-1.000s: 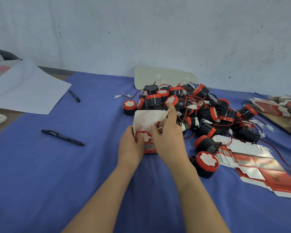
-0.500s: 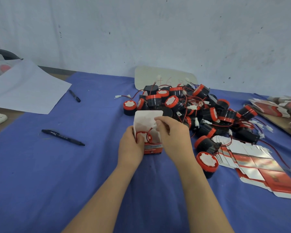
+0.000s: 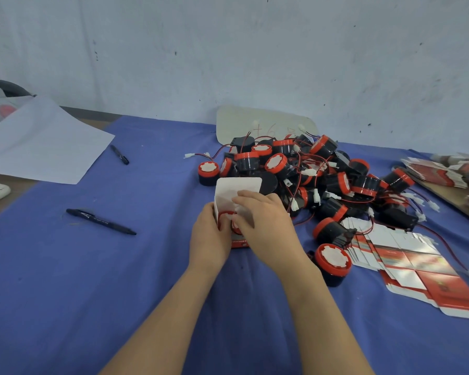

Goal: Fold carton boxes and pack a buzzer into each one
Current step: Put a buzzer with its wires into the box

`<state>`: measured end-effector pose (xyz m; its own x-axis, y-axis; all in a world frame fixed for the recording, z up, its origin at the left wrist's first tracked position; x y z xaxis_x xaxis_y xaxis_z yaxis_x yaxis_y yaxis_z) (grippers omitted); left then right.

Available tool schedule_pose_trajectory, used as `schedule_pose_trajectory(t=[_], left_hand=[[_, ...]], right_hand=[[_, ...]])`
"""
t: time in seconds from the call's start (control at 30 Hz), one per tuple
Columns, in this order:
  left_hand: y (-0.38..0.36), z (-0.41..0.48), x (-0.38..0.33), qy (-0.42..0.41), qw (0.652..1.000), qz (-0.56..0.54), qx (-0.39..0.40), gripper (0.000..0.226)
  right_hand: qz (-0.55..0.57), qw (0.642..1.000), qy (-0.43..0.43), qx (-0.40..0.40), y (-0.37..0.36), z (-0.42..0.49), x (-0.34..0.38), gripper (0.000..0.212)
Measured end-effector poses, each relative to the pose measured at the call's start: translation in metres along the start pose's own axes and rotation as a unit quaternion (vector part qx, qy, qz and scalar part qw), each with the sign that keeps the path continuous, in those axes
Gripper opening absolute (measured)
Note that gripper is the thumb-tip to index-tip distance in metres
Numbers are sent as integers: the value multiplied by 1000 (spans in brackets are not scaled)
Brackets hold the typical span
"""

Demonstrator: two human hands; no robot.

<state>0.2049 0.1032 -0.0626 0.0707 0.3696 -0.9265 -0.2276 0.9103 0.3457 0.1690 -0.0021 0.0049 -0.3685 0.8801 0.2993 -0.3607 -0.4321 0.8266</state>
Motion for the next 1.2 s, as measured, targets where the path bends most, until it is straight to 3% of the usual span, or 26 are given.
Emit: schedule_pose_trajectory(t=[0.13,0.3,0.47,0.63,0.87,0.97,1.2], left_hand=[[0,-1,-1,-5,1000,-11,3,8],[1,-3,-3,-11,1000,-20,4,9],[0,-1,-2,3,1000,-11,2,9],[-2,1,1,16,1000,6,4,6],[0,-2,-3,-14,1000,-6,-1,10],[0,-3,-3,-15,1000,1,-3,9],[0,-3,-2,-4,1000,-11,2,7]], right_hand=[[-7,1000,-1,-6,1,-1,-3,29],[-30,995,-77,-48,15,-5,-16,26],[-50,994,-71,-69,22,-4,-7,19],[9,997,-64,-49,11,-2,7,20],[-45,990,-129,-26,4,-6,-13,23],[-47,990,-133,-10,-2,-5,-11,16],[-81,988,-112,75,-10,-6,-13,27]])
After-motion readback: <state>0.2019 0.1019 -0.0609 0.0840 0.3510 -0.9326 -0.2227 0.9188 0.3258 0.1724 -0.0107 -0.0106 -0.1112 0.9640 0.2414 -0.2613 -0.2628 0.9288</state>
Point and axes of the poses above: each hand's wrist, its own z-axis towards the middle knuckle, its own y-axis out of the back of the hand, x = y × z, the point moved 8 cm from there along z, towards the middle knuckle, and after that the axes turned 6 degrees about y, right-handed, at the moved point
